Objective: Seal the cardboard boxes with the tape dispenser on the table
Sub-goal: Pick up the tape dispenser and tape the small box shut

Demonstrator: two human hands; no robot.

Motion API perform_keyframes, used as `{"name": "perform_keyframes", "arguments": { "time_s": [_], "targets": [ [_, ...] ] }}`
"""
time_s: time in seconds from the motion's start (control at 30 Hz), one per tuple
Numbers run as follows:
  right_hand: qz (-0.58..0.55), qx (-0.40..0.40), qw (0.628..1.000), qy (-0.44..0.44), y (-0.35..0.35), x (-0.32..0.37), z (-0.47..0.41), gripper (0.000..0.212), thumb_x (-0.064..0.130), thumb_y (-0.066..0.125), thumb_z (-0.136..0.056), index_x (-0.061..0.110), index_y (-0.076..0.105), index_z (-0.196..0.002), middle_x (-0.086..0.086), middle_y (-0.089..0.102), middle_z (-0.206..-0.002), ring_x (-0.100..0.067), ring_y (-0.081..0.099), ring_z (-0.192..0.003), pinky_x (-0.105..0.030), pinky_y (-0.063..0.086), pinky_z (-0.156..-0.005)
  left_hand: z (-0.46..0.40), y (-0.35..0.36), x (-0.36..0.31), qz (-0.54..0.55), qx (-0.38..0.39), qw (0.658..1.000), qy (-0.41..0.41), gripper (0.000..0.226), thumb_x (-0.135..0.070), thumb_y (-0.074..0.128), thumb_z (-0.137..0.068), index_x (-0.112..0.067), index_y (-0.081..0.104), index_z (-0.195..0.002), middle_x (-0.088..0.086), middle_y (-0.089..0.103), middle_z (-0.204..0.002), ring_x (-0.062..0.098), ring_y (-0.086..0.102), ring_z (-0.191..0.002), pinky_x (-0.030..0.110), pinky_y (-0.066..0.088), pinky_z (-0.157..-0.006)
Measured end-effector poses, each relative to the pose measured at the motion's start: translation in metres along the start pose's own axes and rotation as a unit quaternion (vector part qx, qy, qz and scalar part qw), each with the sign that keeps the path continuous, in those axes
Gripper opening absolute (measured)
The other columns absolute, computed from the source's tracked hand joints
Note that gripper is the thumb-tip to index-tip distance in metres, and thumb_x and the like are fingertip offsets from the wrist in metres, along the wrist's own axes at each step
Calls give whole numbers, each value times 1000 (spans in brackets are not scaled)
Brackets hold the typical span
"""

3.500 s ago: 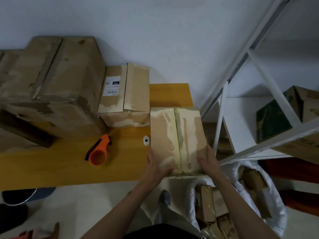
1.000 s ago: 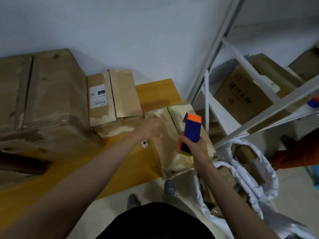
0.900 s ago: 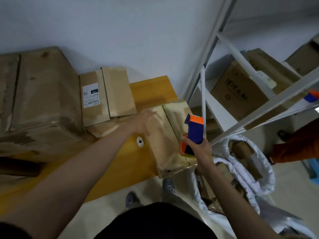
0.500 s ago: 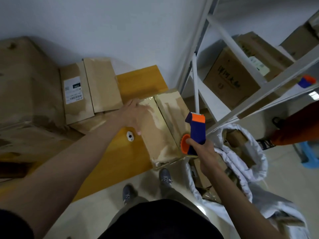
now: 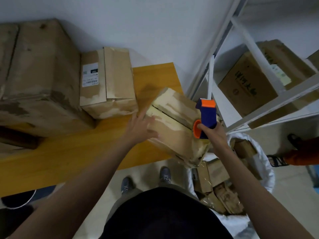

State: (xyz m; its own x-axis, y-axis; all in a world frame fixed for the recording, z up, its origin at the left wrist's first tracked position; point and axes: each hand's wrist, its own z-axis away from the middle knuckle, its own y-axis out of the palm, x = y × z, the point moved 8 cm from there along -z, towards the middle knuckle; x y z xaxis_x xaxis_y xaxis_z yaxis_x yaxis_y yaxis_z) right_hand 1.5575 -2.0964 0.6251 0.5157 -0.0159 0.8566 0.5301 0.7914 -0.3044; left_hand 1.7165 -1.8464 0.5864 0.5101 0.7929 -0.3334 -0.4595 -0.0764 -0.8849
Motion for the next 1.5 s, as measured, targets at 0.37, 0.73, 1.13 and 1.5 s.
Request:
{"name": "perform_keyframes", "arguments": {
  "time_s": [0.37, 0.73, 1.13, 1.5],
  "targets": [
    [117, 137, 978, -109, 27, 32, -8, 49, 31, 90, -72, 20, 66, -113, 2, 72, -99, -14, 69, -90, -26, 51, -70, 66, 26, -3, 0, -64, 995, -80, 76, -67, 72, -75, -48, 43, -143, 2, 33, -147, 37, 45, -113, 45, 45, -93],
    [214, 247, 921, -214, 85, 66, 9, 54, 27, 89, -76, 19, 49, -111, 11, 62, -97, -4, 62, -84, -15, 46, -62, 94, 29, 7, 30, -72, 986, -146, 66, -66, 67, -81, -43, 47, -140, -2, 26, -149, 32, 46, -119, 43, 45, -97],
    [261, 254, 880, -304, 100, 89, 14, 54, 18, 88, -69, 22, 54, -112, 1, 61, -105, -14, 61, -92, -39, 55, -75, 83, -90, -9, 473, -200, 848, -130, 32, -34, 48, -105, -19, 72, -119, -2, 74, -105, 9, 69, -94, 29, 55, -81],
    [256, 276, 870, -318, 93, 98, 25, 59, 16, 87, -69, 25, 52, -115, 4, 56, -109, -6, 58, -96, -28, 53, -77, 80, -84, -13, 636, -97, 746, -172, 18, -21, 62, -98, -10, 74, -103, 6, 74, -98, 14, 69, -91, 22, 57, -78]
  ]
}}
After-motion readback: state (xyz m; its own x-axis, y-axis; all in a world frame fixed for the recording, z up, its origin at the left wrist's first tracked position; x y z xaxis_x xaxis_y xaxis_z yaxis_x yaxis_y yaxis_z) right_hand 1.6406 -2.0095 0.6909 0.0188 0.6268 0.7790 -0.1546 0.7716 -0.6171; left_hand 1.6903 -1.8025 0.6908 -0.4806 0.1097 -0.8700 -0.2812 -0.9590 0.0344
